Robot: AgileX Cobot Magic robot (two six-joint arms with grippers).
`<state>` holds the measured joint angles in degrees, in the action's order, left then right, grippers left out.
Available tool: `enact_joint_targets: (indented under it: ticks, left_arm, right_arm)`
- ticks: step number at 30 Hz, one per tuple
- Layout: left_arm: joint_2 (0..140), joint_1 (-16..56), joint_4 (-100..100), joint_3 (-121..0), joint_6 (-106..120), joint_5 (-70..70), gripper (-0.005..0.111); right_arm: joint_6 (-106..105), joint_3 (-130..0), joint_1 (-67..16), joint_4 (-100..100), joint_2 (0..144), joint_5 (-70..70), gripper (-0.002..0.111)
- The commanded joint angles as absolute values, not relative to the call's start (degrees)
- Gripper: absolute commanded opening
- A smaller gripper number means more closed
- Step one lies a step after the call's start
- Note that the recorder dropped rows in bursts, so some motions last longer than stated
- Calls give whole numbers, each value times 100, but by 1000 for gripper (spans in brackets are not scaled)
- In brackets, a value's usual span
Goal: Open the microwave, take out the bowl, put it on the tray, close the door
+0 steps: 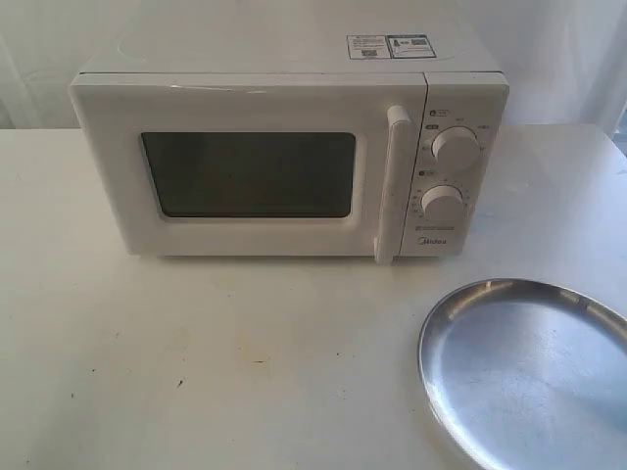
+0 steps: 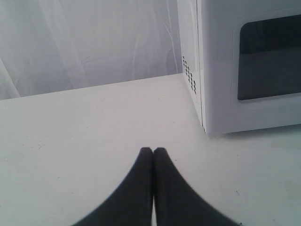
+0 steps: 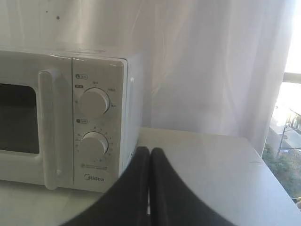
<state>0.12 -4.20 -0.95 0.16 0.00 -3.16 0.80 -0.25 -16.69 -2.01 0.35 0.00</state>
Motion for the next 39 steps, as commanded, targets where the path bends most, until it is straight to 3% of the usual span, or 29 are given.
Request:
enact_joint_targets:
  ticks: [1,10,21,29,34,39]
  left_arm:
    - [0,-396,-50,0,0,-337,0]
    - [0,-396,-50,0,0,-337,0]
    - [0,-396,-50,0,0,-337,0]
    - [0,-396,-50,0,0,-337,0]
    - [0,-396,-50,0,0,-337,0]
    - [0,-396,-50,0,0,-337,0]
  right_arm:
    - [90,0,-1649,-187,0,0,0]
    - [831,0,-1649,-187,0,-1238,0]
    - [1303,0,-1649,-187,0,-1471,0]
    - [3430,0,-1660,-462,0,-4137,0]
    - [4600,-1197,-1660,-2672,62,-4382,0]
    - [5326,-2847,-1660,-4431,1287,-4333,0]
